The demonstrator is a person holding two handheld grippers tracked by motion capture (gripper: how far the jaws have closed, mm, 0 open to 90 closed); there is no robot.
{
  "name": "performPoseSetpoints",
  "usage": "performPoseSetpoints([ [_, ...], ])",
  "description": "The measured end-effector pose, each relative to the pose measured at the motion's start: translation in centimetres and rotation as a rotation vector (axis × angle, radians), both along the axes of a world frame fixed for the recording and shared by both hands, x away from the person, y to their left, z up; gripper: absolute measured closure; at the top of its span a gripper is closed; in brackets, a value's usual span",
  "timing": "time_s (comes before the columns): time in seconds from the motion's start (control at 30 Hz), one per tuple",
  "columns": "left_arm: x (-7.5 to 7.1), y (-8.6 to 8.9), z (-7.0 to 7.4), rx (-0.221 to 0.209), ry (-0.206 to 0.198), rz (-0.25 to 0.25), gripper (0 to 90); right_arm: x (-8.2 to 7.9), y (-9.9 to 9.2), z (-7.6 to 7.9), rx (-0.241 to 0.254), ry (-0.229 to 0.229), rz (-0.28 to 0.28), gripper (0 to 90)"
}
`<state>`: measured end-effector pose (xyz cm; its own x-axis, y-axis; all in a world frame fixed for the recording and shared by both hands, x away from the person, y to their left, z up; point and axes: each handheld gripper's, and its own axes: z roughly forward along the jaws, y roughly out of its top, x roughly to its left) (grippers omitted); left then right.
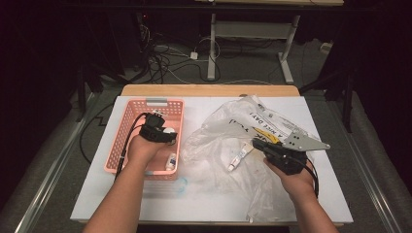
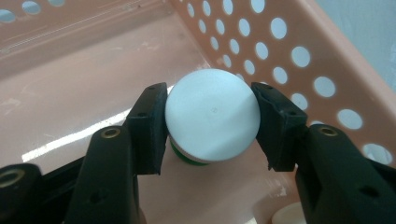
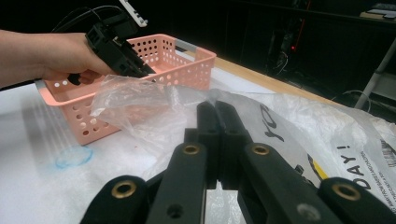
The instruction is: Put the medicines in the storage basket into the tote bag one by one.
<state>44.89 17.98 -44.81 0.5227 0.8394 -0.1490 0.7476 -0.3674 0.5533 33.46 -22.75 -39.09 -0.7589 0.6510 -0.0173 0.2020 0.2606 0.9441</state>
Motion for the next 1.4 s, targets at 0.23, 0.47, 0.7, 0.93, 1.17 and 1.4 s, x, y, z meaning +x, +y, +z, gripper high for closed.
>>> performPoseSetpoints([
  [0.23, -0.1, -0.2, 0.0, 0.013, -0.012, 0.011, 48.2, 0.0, 0.1, 0.0, -0.003, -0.001, 0.0, 90.0],
  [0.47, -0.3, 0.4, 0.6, 0.021, -0.027, 0.033, 48.3, 0.0, 0.0, 0.1, 0.0, -0.002, -0.003, 90.0],
  [0.7, -1.2, 1.1, 1.8, -0.009, -0.06, 0.054, 48.3, 0.0, 0.0, 0.0, -0.003, -0.005, 0.001, 90.0],
  [0.93, -2.3, 1.3, 2.9, -0.044, -0.105, 0.048, 48.3, 0.0, 0.0, 0.0, 0.0, -0.003, -0.004, 90.0],
  [1.17, -3.8, 1.5, 3.8, -0.079, -0.146, 0.039, 48.3, 0.0, 0.1, 0.0, -0.006, -0.003, 0.0, 90.0],
  [1.4, -5.4, 1.8, 4.1, -0.106, -0.173, 0.036, 48.4, -0.1, 0.1, 0.0, -0.004, -0.001, -0.002, 90.0],
])
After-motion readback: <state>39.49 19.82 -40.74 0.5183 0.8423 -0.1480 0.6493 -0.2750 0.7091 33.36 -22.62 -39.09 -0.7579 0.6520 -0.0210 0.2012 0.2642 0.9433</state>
